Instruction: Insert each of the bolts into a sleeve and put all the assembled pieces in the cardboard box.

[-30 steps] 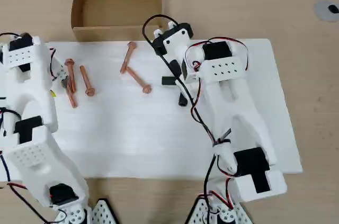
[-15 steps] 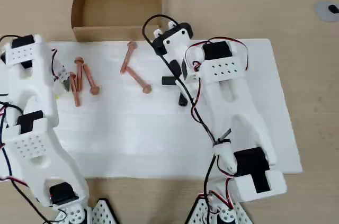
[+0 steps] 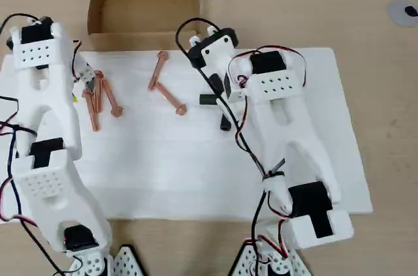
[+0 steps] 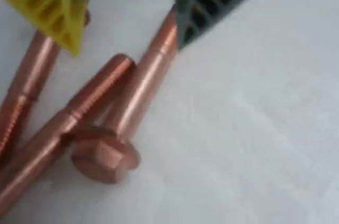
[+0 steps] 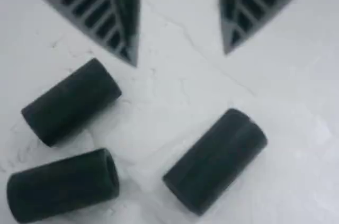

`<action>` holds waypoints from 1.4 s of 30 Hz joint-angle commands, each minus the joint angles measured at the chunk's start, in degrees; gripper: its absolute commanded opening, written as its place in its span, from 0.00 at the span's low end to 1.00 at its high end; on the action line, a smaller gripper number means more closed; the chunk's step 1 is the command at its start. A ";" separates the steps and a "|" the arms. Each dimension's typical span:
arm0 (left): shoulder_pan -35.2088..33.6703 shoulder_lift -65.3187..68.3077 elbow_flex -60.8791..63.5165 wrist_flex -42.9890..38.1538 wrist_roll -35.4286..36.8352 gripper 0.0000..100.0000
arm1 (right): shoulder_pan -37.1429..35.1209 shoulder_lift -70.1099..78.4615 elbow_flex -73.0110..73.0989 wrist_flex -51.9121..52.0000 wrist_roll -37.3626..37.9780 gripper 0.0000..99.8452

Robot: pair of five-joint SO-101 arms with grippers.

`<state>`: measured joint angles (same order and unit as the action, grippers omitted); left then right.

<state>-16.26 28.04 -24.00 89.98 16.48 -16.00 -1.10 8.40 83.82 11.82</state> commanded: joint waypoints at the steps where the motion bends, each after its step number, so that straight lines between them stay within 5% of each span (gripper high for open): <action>1: 0.70 1.45 1.23 -3.34 0.53 0.14 | -0.48 -0.13 -0.66 -0.62 0.44 0.14; 20: 0.44 13.76 -0.62 -6.68 0.09 0.13 | 4.35 -0.13 1.27 -1.58 0.53 0.14; 24: 0.44 13.49 -0.70 -6.77 0.09 0.00 | 4.26 -0.13 1.27 -1.32 0.53 0.14; 28: 0.26 13.23 -0.88 -6.68 0.53 0.01 | 4.26 -0.13 1.36 -1.32 0.53 0.14; 36: 0.26 10.95 -13.10 6.07 0.26 0.01 | 2.68 -0.13 0.92 1.67 11.96 0.14; 42: 0.53 -2.42 -16.70 10.55 -1.23 0.01 | 2.42 -0.13 0.92 1.14 6.07 0.14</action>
<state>-16.00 35.78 -37.89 99.12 16.40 -12.92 -1.01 9.63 85.49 21.67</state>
